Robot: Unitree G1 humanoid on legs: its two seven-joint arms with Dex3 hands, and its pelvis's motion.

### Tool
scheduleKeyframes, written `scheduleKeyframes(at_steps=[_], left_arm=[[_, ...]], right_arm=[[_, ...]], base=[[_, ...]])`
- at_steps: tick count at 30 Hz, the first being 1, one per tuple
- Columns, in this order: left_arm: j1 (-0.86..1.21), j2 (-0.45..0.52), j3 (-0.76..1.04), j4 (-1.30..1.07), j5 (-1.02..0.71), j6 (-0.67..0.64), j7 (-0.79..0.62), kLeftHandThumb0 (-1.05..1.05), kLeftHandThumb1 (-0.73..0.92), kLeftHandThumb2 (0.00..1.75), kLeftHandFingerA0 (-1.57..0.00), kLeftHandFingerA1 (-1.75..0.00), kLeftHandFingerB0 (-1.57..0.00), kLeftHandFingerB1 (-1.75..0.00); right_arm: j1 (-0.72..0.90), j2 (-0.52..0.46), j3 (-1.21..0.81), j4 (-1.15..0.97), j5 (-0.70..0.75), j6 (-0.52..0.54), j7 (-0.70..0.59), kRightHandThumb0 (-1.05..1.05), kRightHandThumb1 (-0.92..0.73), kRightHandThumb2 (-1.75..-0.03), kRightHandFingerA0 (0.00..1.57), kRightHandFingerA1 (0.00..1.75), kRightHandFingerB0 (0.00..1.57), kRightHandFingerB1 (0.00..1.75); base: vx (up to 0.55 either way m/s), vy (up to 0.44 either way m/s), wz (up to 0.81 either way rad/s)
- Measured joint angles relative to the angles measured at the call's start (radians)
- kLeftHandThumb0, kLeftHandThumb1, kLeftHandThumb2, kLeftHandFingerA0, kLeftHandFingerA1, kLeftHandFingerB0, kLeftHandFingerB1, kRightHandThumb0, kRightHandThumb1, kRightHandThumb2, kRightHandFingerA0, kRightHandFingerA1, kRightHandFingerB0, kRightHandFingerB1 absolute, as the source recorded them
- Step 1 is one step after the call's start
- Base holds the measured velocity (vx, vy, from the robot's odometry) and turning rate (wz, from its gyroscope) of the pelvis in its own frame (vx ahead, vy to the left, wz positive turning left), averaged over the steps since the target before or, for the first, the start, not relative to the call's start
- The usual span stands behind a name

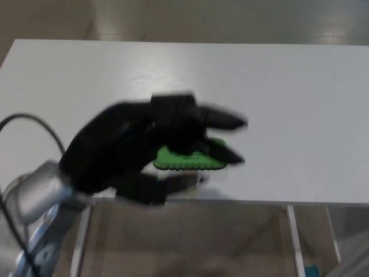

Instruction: Use the left hand to press on the green eraser and wipe the desk from center to the left and then back to center.

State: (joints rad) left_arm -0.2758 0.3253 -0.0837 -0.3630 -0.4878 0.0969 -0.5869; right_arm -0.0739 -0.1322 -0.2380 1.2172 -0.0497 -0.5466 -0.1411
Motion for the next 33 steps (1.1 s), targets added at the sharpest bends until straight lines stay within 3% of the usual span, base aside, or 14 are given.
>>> scheduleKeyframes(at_steps=[7,8,13,14,21,22,24,33], left_arm=[[-0.138,-0.102,-0.033,0.157,0.118,0.005,0.123,-0.27,0.82,0.67,-0.96,-0.54,-0.60,-0.39],[-0.147,-0.109,-0.036,0.170,0.128,0.005,0.133,-0.22,0.85,0.66,-1.00,-0.54,-0.74,-0.44],[-0.243,-0.152,-0.075,0.342,0.219,-0.003,0.205,-0.17,0.84,0.66,-1.01,-0.56,-0.85,-0.49],[-0.254,-0.156,-0.078,0.365,0.230,-0.006,0.213,-0.14,0.82,0.66,-1.02,-0.58,-0.93,-0.55],[-0.344,-0.201,-0.116,0.627,0.348,-0.037,0.311,-0.14,0.82,0.66,-1.04,-0.60,-0.94,-0.66],[-0.352,-0.206,-0.122,0.655,0.364,-0.041,0.325,-0.16,0.82,0.66,-1.04,-0.60,-0.93,-0.78],[-0.363,-0.213,-0.130,0.695,0.390,-0.048,0.346,-0.16,0.83,0.66,-1.05,-0.61,-0.92,-0.82],[-0.446,-0.234,-0.171,0.905,0.525,-0.070,0.458,-0.14,0.84,0.65,-1.05,-0.64,-0.89,-0.85]], right_arm=[[-0.002,0.000,0.004,0.000,-0.001,-0.002,-0.003,-0.27,-0.62,-0.58,0.75,0.51,0.67,0.49],[-0.002,0.000,0.004,0.000,-0.001,-0.002,-0.003,-0.27,-0.62,-0.58,0.74,0.50,0.67,0.49],[-0.003,0.000,0.007,-0.002,0.000,-0.003,-0.005,-0.27,-0.62,-0.58,0.74,0.50,0.68,0.49],[-0.002,0.000,0.008,-0.002,0.000,-0.004,-0.005,-0.29,-0.61,-0.58,0.73,0.49,0.66,0.48],[-0.003,-0.002,0.019,-0.002,-0.002,-0.007,-0.007,-0.30,-0.61,-0.58,0.73,0.49,0.65,0.48],[-0.003,-0.002,0.020,-0.002,-0.002,-0.007,-0.007,-0.28,-0.62,-0.57,0.75,0.50,0.67,0.48],[-0.003,-0.002,0.022,-0.002,-0.002,-0.008,-0.007,-0.28,-0.62,-0.58,0.76,0.50,0.67,0.49],[0.000,-0.003,0.034,-0.002,-0.002,-0.032,-0.013,-0.28,-0.62,-0.59,0.77,0.52,0.68,0.50]], base=[[0.00,0.000,0.00],[0.00,0.000,0.00],[0.00,0.000,0.00],[0.00,0.000,0.00],[0.00,0.000,0.00],[0.00,0.000,0.00],[0.00,0.000,0.00],[0.00,0.000,0.00]])
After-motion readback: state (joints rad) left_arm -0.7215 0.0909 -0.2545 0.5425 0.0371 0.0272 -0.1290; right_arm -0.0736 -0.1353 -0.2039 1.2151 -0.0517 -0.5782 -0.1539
